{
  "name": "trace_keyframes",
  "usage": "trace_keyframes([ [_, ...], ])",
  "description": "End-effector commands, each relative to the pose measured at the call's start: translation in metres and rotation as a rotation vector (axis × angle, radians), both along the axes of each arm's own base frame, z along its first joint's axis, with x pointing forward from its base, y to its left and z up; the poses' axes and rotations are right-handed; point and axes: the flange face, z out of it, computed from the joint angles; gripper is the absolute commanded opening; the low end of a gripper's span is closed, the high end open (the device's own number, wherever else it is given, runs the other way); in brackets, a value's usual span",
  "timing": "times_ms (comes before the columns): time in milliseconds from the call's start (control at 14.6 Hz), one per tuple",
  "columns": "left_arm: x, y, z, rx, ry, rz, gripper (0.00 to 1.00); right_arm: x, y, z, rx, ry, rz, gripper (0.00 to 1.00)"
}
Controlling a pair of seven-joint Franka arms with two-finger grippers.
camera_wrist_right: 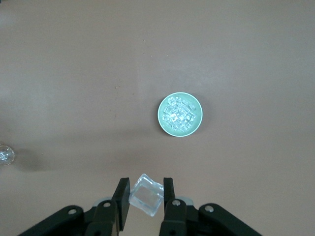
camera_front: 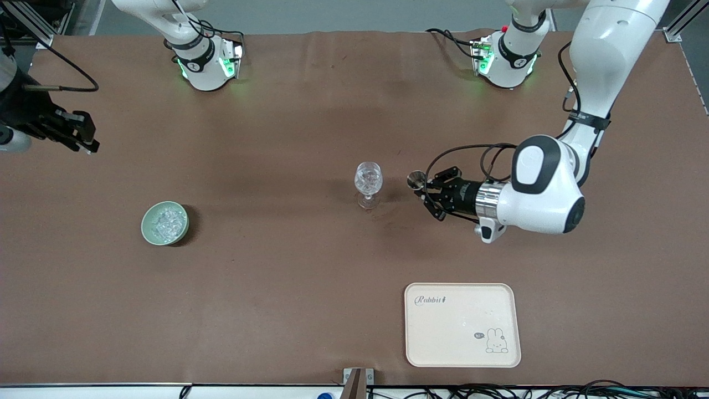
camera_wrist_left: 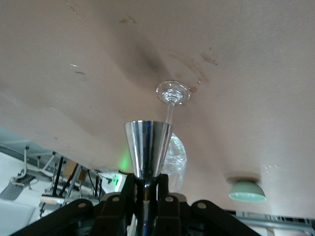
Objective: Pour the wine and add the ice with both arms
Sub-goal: 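Tilt the jigger over the wine glass with the left gripper to pour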
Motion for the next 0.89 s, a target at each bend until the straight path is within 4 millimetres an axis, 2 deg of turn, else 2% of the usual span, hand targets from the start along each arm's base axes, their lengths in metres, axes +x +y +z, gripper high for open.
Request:
trace_keyframes([
  [0,-0.017,-0.024,0.01,0.084,-0.022,0.007,0.0,-0.006,-0.006,0.019,-0.011,-0.031,-0.005,0.03],
  [274,-0.032,-0.059,0.014,0.225,-0.044,0.01,0.0,0.009,-0.016,0.021,-0.068,-0.033,0.062,0.03],
  [684,-0.045,-0.094,0.029,0.398,-0.087,0.042,0.0,0.006,-0.012,0.014,-0.06,0.012,0.092,0.03],
  [821,-0.045,-0.1,0.036,0.45,-0.111,0.06,0.0,0.006,-0.012,0.012,-0.057,0.015,0.092,0.03],
])
